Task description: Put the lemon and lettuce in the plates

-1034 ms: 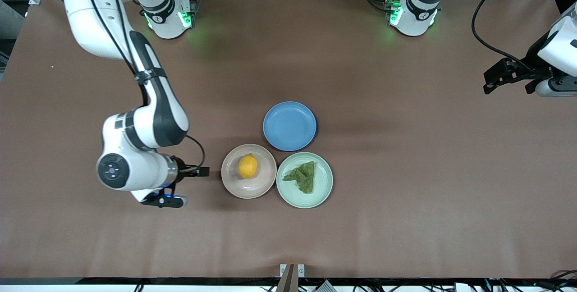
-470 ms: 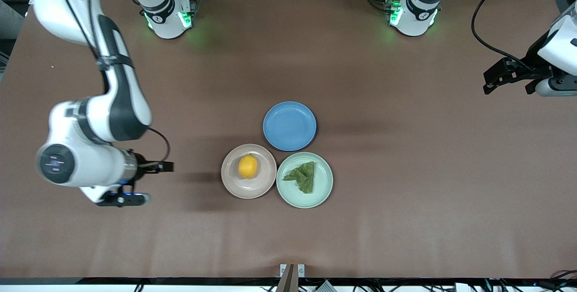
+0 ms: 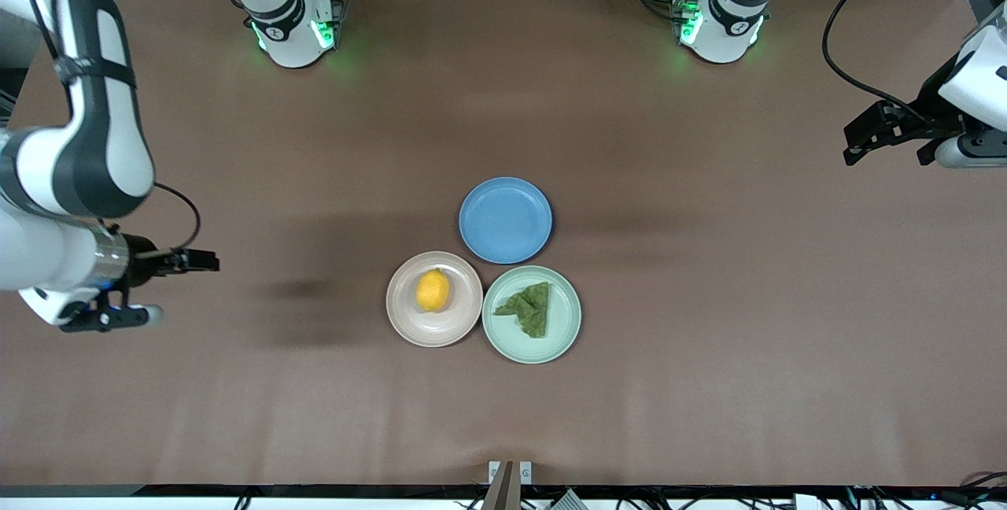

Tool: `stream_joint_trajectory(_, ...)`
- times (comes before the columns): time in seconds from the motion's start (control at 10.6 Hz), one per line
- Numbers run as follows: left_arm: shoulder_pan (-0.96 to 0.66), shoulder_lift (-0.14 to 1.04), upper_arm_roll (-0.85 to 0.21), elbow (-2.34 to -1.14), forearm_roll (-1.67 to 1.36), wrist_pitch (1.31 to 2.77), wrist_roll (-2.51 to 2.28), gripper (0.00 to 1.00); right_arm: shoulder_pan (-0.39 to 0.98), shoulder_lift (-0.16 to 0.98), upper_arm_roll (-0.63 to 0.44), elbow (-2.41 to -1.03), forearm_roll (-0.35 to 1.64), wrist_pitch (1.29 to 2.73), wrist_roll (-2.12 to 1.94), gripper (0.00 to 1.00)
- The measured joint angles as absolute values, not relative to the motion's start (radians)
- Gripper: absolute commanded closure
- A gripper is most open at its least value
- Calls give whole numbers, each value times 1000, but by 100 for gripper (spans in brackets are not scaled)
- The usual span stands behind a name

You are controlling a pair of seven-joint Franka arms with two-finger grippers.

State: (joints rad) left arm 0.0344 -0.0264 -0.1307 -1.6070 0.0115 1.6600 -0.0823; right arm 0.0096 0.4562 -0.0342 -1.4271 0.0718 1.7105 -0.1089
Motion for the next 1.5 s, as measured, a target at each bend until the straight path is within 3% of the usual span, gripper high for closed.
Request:
stream_joint_trajectory(0.38,35,-29,-131,-1605,12,1662,-82,0,7,269,-26,-1608,46,1733,-112,0)
stream_joint_trajectory(0.66,36,-28,-130,-1605,12,1662,-82,0,8,183,-25,-1644,15,1661,-105,0)
stream_joint_trajectory(1.03,35,-27,-134,-1604,25,1663,-82,0,9,135,-32,-1625,1,1577,-71,0)
stream_joint_trajectory(1.5,35,-27,-135,-1604,25,1664,-82,0,11,115,-33,-1452,-7,1416,-49,0)
